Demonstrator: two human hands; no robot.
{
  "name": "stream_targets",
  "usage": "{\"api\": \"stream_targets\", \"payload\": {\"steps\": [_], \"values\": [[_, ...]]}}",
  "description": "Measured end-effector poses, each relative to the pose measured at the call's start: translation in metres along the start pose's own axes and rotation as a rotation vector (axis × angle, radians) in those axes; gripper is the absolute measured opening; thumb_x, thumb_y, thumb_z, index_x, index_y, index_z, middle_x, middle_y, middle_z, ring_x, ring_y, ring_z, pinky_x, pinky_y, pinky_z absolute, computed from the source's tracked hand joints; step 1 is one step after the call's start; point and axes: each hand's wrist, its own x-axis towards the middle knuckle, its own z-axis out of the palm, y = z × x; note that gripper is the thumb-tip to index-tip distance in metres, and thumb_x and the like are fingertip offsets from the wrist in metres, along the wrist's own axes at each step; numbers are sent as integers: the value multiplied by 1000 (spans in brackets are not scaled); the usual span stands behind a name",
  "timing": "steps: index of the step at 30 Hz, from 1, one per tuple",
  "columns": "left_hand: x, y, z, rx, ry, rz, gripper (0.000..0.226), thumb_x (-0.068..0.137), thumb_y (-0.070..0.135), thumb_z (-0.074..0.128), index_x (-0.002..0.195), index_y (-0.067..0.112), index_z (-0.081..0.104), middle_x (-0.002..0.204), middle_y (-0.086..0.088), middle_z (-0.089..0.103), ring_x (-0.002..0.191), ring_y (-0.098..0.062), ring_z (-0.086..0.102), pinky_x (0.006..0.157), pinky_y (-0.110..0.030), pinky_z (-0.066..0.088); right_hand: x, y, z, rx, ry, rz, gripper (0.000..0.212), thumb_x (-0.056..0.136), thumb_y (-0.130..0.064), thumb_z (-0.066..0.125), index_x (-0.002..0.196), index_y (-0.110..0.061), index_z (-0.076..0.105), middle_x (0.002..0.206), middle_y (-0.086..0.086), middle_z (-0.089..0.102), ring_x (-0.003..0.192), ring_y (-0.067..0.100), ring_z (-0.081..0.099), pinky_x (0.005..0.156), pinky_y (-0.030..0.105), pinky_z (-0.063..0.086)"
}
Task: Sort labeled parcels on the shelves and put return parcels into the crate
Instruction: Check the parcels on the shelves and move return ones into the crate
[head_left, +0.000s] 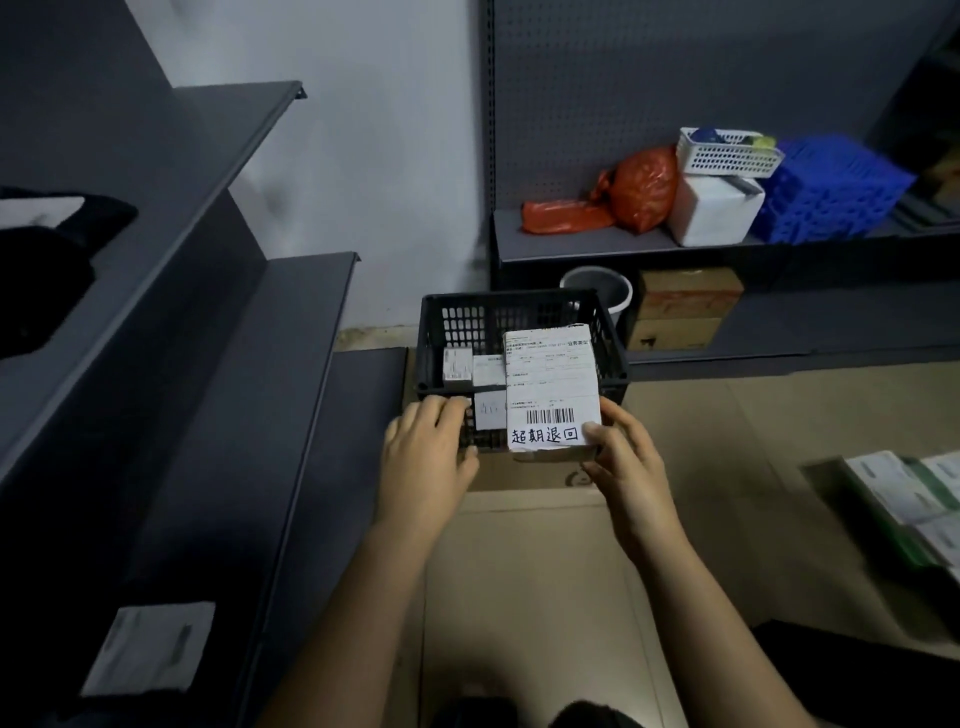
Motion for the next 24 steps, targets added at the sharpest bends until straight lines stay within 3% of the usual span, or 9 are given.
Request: {"api": "stream_targets", "payload": {"steps": [4,8,16,24], "values": [[58,-17,23,-16,-20,3,46,72,17,77,115,13,61,105,-3,61,98,-25,58,84,-40,46,62,-4,20,-6,6,24,36,91,-17,61,125,-28,60,118,-2,68,93,4,66,76,25,49],[120,-30,54,-23,-37,-22,45,75,17,76,117,13,61,108,-2,61,100,-24,57,87,-38,46,136,-9,32,-10,-16,35,35,88,-22,65,122,-31,62,116,-2,70,105,16,67,86,39,53],[238,-39,113,-24,-74,-93,44,79,20,74,119,14,58,110,-3,60,102,-23,56,87,-36,43,286,-36,54,-43,-106,96,31,91,-18,61,121,-28,63,108,-5,73,98,11,69,79,28,52],[297,-71,177,-12,-210,-173,42,83,22,69,122,12,56,110,-6,58,103,-25,54,88,-37,42,380,-8,70,-73,-121,233,34,92,-20,60,125,-25,59,119,1,69,110,17,65,92,36,52]]}}
